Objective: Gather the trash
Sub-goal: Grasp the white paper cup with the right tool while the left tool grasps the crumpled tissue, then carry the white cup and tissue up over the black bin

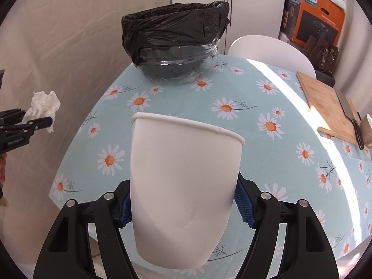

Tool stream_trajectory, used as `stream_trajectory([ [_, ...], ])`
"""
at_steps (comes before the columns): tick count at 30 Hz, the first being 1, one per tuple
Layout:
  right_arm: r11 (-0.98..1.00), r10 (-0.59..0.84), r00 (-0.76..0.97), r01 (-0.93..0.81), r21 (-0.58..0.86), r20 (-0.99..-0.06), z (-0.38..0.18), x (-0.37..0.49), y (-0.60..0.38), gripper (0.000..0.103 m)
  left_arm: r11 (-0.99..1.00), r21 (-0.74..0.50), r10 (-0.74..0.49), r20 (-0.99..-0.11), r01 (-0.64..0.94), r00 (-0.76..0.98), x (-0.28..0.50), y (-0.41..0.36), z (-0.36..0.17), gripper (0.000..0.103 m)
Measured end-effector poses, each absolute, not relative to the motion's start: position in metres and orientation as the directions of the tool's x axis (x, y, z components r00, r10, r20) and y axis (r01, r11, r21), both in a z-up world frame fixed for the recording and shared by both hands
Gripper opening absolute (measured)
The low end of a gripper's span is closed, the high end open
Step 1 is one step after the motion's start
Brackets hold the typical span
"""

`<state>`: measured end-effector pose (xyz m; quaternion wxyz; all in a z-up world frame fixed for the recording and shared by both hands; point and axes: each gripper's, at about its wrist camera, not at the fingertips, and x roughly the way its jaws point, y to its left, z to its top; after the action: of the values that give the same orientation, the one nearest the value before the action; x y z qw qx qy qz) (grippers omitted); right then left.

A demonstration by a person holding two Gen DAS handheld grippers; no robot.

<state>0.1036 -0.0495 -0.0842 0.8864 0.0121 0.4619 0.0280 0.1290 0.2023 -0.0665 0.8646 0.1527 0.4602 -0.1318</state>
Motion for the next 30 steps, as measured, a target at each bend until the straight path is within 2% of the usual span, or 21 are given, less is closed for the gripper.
stream_trajectory([
  [3, 0.998, 0.049, 0.589, -0.051, 0.023, -0.807, -0.071, 0.108, -0.058, 0.066, 0.931, 0.125, -0.09, -0.832, 0.343, 0.548, 0.132, 0.2, -0.057, 0.038],
  [8, 0.997, 0.05, 0.619, -0.083, -0.002, -0.784, -0.048, 0.121, -0.08, 0.066, 0.936, 0.163, -0.056, -0.807, 0.313, 0.589, 0.138, 0.183, -0.042, 0.038],
  [15, 0.986, 0.031, 0.682, -0.143, -0.091, -0.731, -0.009, 0.145, -0.118, 0.066, 0.954, 0.107, -0.095, -0.777, 0.279, 0.623, 0.153, 0.146, -0.023, 0.038],
  [21, 0.964, 0.027, 0.693, -0.209, -0.166, -0.72, 0.011, 0.17, -0.147, 0.066, 0.973, 0.062, -0.099, -0.754, 0.221, 0.649, 0.163, 0.116, -0.012, 0.038],
  [30, 0.921, 0.081, 0.739, -0.313, -0.234, -0.669, 0.043, 0.202, -0.159, 0.066, 0.984, -0.025, -0.134, -0.742, 0.174, 0.657, 0.171, 0.086, -0.006, 0.038],
])
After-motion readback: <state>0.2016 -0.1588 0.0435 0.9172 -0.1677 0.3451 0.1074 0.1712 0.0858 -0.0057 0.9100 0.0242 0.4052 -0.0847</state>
